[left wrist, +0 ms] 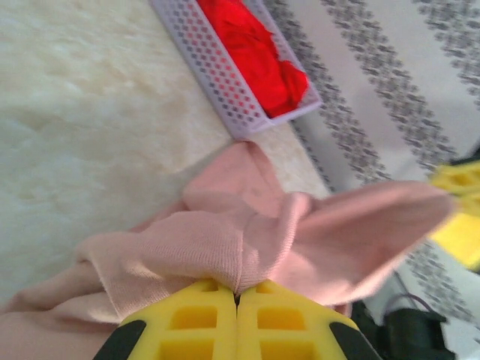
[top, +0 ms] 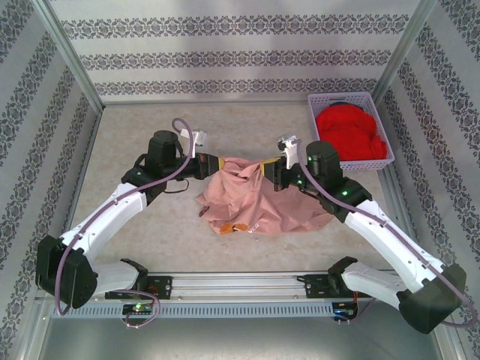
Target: Fold the inside-out t-shirt
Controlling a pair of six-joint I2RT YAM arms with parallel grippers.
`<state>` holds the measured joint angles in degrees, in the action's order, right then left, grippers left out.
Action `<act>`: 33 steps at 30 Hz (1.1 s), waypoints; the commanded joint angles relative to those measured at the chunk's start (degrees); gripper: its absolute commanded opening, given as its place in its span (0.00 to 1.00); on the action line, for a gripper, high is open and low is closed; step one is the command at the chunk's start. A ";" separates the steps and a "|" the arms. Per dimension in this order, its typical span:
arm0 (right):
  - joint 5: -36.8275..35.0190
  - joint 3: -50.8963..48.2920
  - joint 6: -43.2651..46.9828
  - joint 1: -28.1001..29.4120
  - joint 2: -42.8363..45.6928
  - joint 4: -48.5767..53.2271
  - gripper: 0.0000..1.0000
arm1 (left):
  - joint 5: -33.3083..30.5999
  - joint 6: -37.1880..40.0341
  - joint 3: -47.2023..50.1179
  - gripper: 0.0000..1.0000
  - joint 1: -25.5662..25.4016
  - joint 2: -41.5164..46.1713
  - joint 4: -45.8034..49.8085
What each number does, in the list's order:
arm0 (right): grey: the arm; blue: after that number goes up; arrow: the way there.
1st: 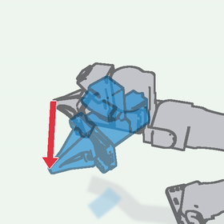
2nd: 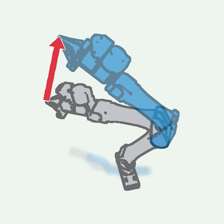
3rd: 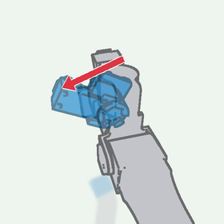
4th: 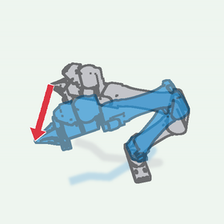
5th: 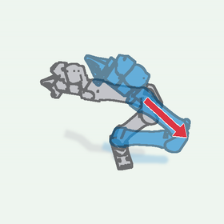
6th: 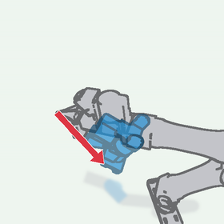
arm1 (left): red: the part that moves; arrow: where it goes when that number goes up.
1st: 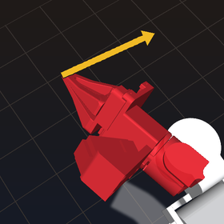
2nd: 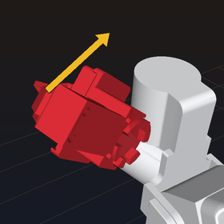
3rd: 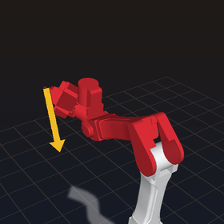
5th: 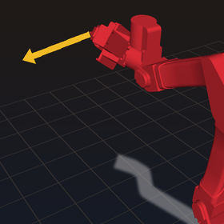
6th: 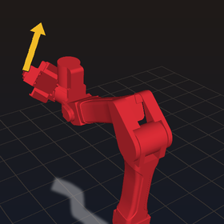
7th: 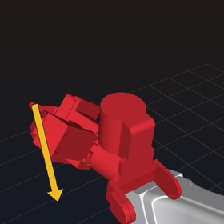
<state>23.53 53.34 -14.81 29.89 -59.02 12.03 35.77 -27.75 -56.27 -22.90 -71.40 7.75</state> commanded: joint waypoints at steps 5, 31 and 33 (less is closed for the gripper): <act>10.57 -0.49 -8.03 -2.52 -0.18 -6.14 0.00 | -14.78 5.09 -0.50 0.32 -0.72 2.39 8.85; 10.92 0.81 -10.12 -3.26 -0.82 -4.55 0.00 | -7.73 16.60 -6.90 0.53 -10.95 -9.50 1.72; 10.97 0.54 -9.98 -3.35 -0.46 -4.52 0.00 | -6.76 17.28 -7.83 0.56 -10.99 -11.32 0.75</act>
<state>32.93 53.19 -25.36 27.09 -61.10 8.01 29.12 -13.39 -62.02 -33.39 -80.90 10.90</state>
